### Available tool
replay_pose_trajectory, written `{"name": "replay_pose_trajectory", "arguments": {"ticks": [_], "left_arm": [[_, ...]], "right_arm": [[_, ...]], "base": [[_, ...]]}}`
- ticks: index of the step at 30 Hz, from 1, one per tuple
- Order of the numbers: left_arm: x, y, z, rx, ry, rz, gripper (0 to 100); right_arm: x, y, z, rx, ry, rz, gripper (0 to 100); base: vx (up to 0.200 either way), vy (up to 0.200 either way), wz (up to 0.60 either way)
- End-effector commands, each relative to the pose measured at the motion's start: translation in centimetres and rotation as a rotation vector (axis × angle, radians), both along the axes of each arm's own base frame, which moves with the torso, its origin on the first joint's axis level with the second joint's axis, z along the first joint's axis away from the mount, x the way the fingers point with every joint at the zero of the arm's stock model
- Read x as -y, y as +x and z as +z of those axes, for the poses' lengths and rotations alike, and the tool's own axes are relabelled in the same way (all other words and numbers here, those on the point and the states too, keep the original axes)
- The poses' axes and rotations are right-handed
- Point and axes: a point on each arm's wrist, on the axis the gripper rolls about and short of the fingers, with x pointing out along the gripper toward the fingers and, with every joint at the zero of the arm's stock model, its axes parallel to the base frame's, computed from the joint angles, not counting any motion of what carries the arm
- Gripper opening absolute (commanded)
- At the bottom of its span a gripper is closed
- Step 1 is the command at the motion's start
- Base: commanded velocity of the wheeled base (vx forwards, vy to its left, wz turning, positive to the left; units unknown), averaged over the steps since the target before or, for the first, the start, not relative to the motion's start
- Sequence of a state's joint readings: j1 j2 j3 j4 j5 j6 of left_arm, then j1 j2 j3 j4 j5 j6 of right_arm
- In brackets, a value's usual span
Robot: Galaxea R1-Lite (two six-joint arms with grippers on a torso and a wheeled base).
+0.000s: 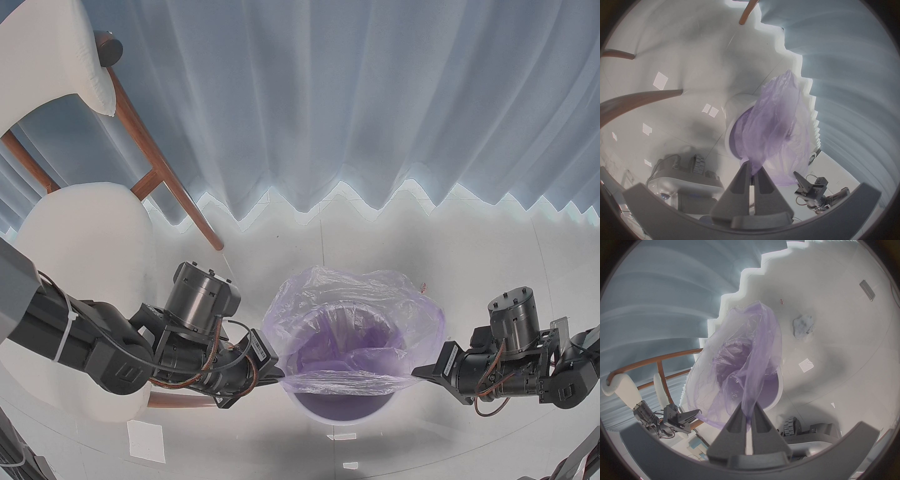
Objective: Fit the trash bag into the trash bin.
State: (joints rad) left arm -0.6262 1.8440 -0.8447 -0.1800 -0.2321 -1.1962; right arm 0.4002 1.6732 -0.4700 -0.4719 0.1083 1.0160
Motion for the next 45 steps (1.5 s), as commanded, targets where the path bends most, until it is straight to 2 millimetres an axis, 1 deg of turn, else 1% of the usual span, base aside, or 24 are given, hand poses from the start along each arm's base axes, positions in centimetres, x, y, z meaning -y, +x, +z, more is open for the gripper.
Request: {"name": "replay_pose_trajectory", "arguments": {"ticks": [1,10,14,18,22,25,28,32,35,36,40,43,45], "left_arm": [[-0.1,-0.7,0.0,-0.003,0.005,-0.014,0],[-1.1,-0.1,-0.2,-0.009,-0.004,0.024,0],[-1.4,0.2,-0.4,-0.017,-0.004,0.036,0],[-1.5,0.1,-0.8,-0.034,-0.001,0.027,0],[-1.5,0.1,-0.8,-0.032,0.002,0.021,0],[-1.2,-0.1,-0.7,-0.023,0.007,0.009,0],[-0.2,-0.3,-0.5,0.007,0.009,-0.041,0],[1.0,-0.5,-2.1,0.036,0.095,-0.145,0],[1.1,-0.4,-3.4,0.064,0.174,-0.204,0],[1.2,-0.1,-4.8,0.064,0.238,-0.23,0],[1.5,0.5,-7.5,0.073,0.379,-0.24,0],[1.7,0.8,-8.5,0.085,0.428,-0.264,0],[1.7,0.8,-8.7,0.091,0.437,-0.285,0]], "right_arm": [[-0.1,-0.6,0.0,0.0,0.002,0.013,0],[-0.2,-0.3,0.2,0.005,0.029,-0.007,0],[-0.3,-0.1,0.2,0.025,0.039,-0.009,0],[-0.3,-0.2,0.1,0.023,0.038,-0.009,0],[-0.3,-0.1,0.0,0.018,0.033,-0.009,0],[-0.1,-0.1,-0.2,0.012,0.023,-0.009,0],[0.3,0.7,-1.1,0.001,-0.022,-0.013,0],[1.2,1.6,-2.0,0.011,-0.119,0.014,0],[1.4,1.9,-2.5,0.01,-0.166,0.047,0],[1.6,2.1,-3.1,-0.001,-0.191,0.062,0],[1.5,2.8,-4.6,-0.034,-0.231,0.093,0],[1.3,3.2,-5.5,-0.062,-0.244,0.102,0],[1.1,3.7,-5.9,-0.07,-0.248,0.107,0]], "base": [[0.0,0.0,0.0],[0.0,0.0,0.0],[-0.2,0.0,0.0],[-0.2,0.0,0.0],[-0.2,0.0,0.0],[0.0,0.0,0.0],[0.0,0.0,0.0],[0.0,0.0,0.0],[0.0,0.0,0.0],[0.0,0.0,0.0],[0.0,0.0,0.0],[0.0,0.0,0.0],[0.0,0.0,0.0]]}}
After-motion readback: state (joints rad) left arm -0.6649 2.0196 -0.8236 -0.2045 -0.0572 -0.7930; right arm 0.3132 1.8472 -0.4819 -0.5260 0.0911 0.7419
